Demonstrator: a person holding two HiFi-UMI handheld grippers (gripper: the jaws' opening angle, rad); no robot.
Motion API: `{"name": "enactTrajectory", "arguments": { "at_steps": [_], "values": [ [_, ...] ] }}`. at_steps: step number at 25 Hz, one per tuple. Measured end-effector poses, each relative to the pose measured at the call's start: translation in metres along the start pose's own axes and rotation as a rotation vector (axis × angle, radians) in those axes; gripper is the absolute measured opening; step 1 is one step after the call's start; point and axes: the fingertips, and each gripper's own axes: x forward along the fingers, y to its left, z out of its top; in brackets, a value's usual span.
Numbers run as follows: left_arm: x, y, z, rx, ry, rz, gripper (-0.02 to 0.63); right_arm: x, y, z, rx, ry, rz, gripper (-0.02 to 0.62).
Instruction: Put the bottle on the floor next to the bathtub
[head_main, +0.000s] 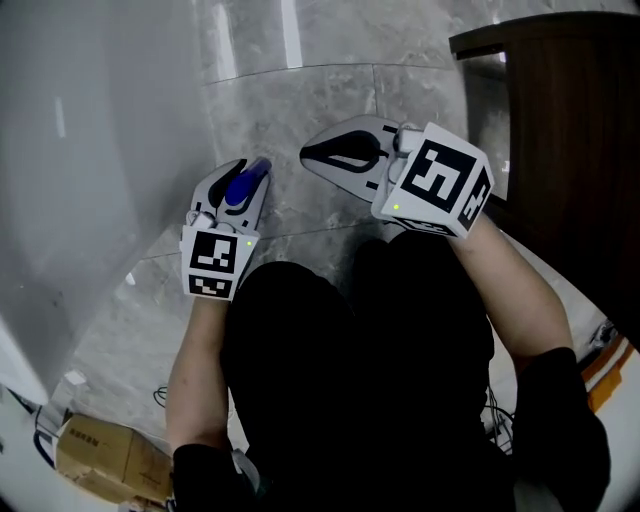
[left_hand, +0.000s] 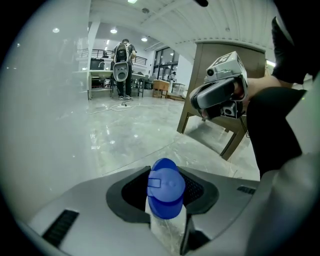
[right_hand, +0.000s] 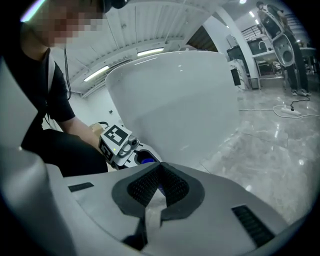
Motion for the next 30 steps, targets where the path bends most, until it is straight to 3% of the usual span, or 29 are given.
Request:
{"name": "enactTrajectory", "arguments": {
  "at_steps": [7,20,26,30],
  "values": [
    [0.016,0.008,-0.011,0.038,0.012,-0.017,0.152,0.0,0.0,0.002,-0.018,-0.021,0.057,0.028],
    [0.039,0.017,-0.037,0.077,0.071,-0.032,0.153,-0.008,-0.006,0.002,-0.08,-0.008,0.018,0.028],
    [0.039,0.01,-0.019,0.081,0.0,-0.073,0.143,-0.009,0.001,0.007,-0.131,0.003,0.042,0.028],
    [0.04,0.016,-0.029,0.073,-0.009,-0.057,0.141,-0.004,-0.002,-0.003,-0.117,0.004,0.042,0.028]
  ]
}}
